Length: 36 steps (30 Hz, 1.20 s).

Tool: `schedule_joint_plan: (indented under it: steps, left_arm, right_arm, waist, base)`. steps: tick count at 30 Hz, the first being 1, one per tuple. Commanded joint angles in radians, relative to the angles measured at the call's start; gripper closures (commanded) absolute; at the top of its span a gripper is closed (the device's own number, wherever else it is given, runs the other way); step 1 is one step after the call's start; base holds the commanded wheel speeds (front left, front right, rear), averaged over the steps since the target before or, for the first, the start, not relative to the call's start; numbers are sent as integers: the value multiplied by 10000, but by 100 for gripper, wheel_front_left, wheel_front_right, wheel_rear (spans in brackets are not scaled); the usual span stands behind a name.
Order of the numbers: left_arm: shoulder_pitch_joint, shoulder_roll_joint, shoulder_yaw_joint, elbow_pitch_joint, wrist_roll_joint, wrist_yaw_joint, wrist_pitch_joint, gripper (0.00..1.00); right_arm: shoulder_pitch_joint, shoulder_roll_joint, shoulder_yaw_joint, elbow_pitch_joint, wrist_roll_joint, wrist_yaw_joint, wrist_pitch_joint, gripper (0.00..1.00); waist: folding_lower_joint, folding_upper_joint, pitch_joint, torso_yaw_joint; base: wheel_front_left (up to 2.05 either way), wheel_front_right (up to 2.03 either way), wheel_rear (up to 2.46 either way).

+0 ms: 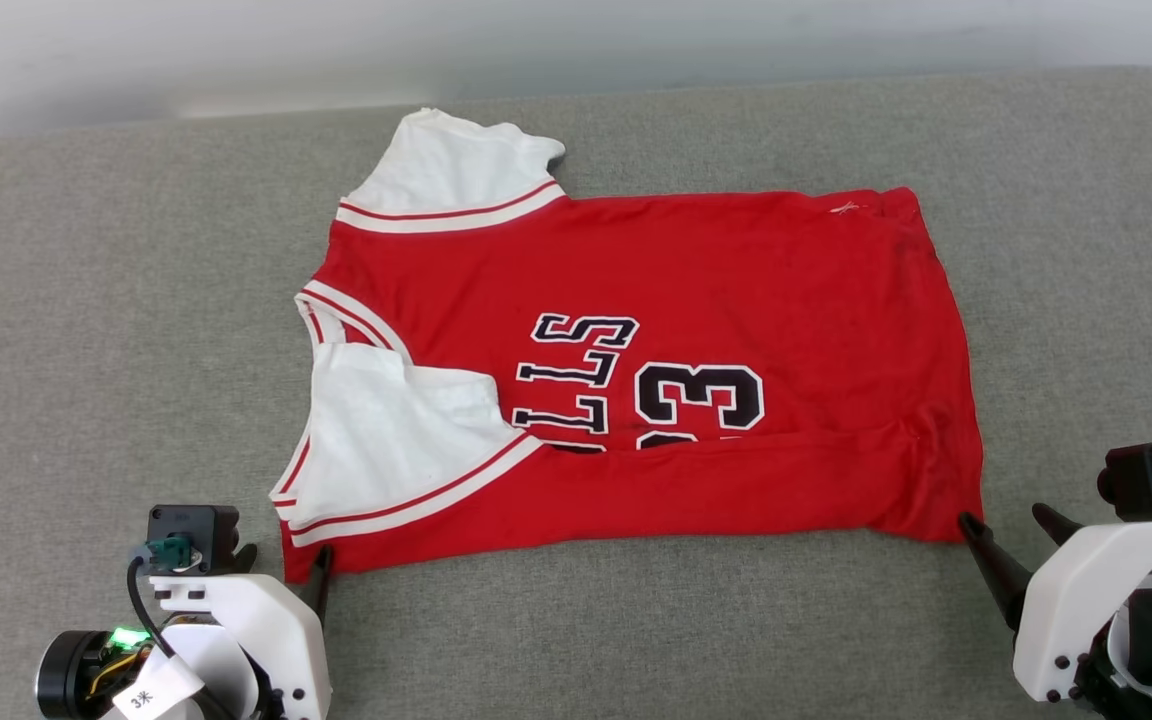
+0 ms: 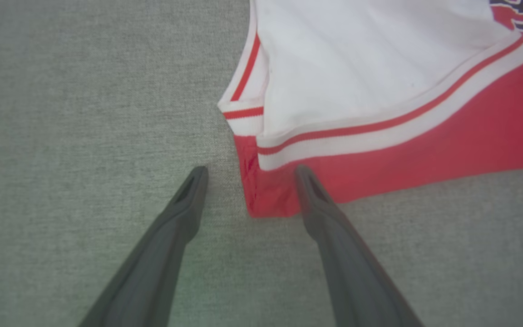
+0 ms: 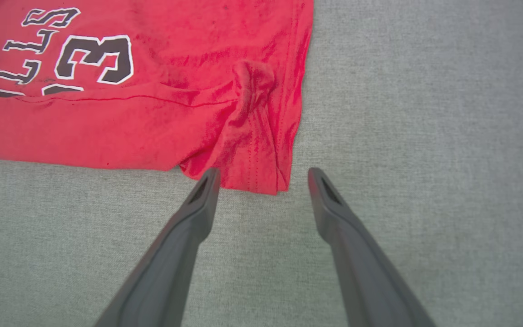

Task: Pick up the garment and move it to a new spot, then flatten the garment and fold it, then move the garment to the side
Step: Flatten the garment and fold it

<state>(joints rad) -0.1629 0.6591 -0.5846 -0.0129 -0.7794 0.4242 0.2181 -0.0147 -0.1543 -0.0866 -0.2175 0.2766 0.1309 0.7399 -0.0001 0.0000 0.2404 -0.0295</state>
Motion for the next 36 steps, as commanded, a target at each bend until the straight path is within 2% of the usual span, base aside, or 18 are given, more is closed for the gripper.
schedule_joint_plan:
  steps: [1, 8, 9, 10, 11, 12, 20, 25, 36]
  left_arm:
    - [103, -14, 20, 77, -41, 25, -30, 0]
    - [159, -357, -302, 710, -585, -485, 533, 0]
    - [176, -421, -387, 824, -702, -596, 675, 15]
    - [185, -508, -435, 922, -799, -695, 760, 57]
    - [163, -596, -443, 1003, -913, -798, 785, 89]
    - [133, -658, -460, 1075, -963, -892, 773, 100]
    - [-261, -676, -384, 870, -606, -1147, 41, 100]
    - [-522, -530, -232, 112, -188, -972, -474, 100]
    - [-613, -232, -285, -1520, 304, -720, -609, 100]
  right_arm:
    - [125, 92, -12, -97, 56, -4, -16, 0]
    - [45, 136, 88, -312, 83, -4, -130, 0]
    - [10, 115, 94, -318, 87, -4, -166, 0]
    - [-23, 85, 107, -327, 77, -4, -199, 0]
    - [-42, 51, 105, -334, 71, -4, -213, 0]
    - [-40, 9, 77, -326, 50, -4, -239, 0]
    - [-57, -361, -3, -63, -241, -4, -127, 0]
    - [-154, -447, -148, 165, -709, -4, -124, 0]
    - [-436, -338, -266, 1231, -1228, -4, 301, 0]
  waist:
    - [1, 0, 94, -56]
    - [1, 0, 444, -194]
    - [1, 0, 476, -203]
    - [1, 0, 498, -206]
    - [1, 0, 505, -196]
    - [1, 0, 485, -165]
    - [1, 0, 28, 255]
    - [1, 0, -134, 611]
    - [1, 0, 177, 1079]
  base:
    - [0, 0, 0]
    - [0, 0, 0]
    - [0, 0, 0]
    - [0, 0, 0]
    - [0, 0, 0]
    - [0, 0, 0]
    - [0, 0, 0]
    - [0, 0, 0]
    - [0, 0, 0]
